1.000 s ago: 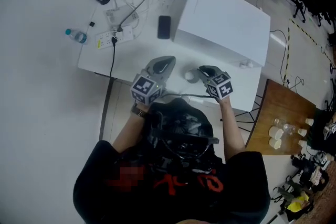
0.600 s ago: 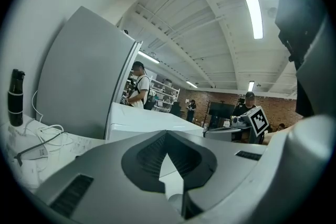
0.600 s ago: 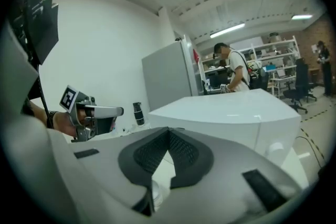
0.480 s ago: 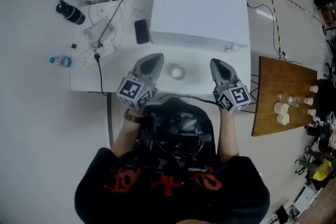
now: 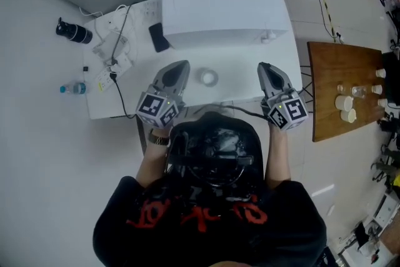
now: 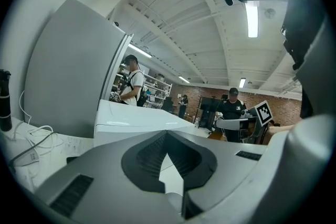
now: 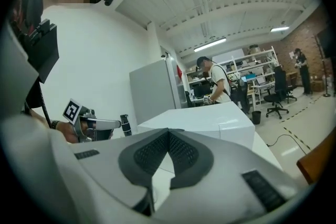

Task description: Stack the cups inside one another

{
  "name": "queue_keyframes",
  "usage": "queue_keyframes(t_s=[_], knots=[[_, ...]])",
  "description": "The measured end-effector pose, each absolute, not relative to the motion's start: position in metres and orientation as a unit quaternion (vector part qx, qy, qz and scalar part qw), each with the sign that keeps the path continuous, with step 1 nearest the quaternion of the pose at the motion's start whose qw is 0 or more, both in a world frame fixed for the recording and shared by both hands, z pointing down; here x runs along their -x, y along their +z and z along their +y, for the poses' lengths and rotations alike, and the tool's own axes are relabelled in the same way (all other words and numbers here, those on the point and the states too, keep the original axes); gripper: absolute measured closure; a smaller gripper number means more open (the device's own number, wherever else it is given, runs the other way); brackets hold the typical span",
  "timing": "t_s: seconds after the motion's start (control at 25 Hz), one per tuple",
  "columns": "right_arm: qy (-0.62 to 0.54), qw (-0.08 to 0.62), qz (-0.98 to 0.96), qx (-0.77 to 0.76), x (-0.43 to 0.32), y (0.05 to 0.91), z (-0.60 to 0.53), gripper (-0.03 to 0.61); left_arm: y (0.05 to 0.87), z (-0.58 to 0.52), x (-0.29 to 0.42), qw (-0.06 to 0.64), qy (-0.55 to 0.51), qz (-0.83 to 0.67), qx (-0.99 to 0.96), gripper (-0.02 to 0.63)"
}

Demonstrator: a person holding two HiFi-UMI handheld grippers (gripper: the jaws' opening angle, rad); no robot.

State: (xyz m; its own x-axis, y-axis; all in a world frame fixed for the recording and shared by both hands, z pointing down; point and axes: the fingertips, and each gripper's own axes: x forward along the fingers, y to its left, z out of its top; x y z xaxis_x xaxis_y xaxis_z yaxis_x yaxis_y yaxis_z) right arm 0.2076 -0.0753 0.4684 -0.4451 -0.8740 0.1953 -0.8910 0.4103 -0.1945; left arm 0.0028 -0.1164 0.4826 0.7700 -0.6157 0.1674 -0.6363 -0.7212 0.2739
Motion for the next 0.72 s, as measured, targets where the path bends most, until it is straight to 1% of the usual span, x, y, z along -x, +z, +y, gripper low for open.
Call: queue_keyframes(t_s=[0.32,0.56,0.72], knots=[[0.139,0.030,-0.839,-0.526,-0.207,0.471,-0.067,0.574,0.492,-0.114,0.017,0.163,0.044,-0.351,-0.921,0.614],[0.142,0.042,-0.837,-0.527,-0.206,0.473,-0.066,0.574,0.493,-0.106,0.016,0.168,0.032,-0.349,-0.922,0.614],[0.148,0.044,-0.839,-0.522,-0.189,0.478,-0.075,0.574,0.485,-0.107,0.033,0.153,0.020,-0.353,-0.923,0.614]])
